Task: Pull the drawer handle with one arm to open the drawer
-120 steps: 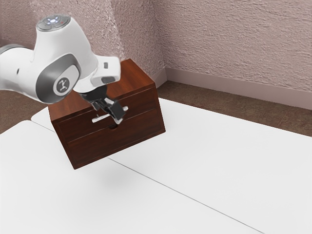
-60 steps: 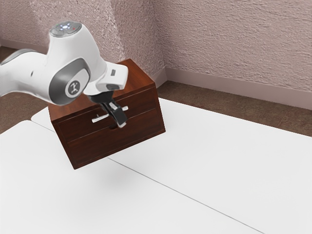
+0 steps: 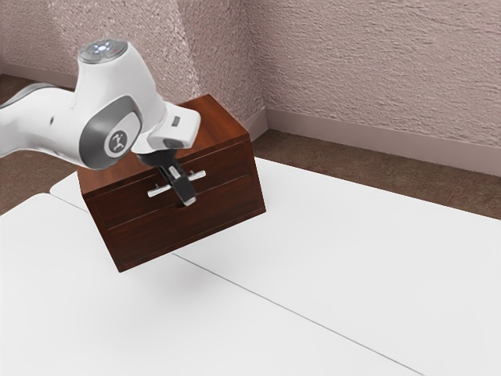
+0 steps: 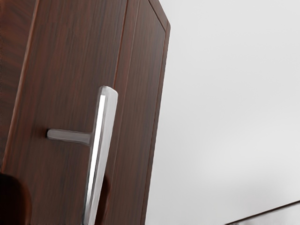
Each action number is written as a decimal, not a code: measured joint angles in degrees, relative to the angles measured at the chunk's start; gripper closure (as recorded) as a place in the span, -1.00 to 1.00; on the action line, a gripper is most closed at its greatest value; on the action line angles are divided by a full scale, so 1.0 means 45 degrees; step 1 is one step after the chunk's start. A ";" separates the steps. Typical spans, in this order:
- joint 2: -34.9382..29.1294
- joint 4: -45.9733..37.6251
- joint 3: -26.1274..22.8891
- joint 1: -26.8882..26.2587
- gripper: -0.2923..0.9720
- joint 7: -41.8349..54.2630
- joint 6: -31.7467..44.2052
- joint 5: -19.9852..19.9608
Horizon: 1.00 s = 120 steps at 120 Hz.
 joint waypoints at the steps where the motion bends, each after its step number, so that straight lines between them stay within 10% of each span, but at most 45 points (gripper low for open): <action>1: 0.0001 -0.0002 0.0000 0.0007 -0.52 0.0015 0.0008 -0.0001; 120: -0.0082 -0.0727 0.0003 0.0344 -0.12 0.0573 0.0686 -0.0924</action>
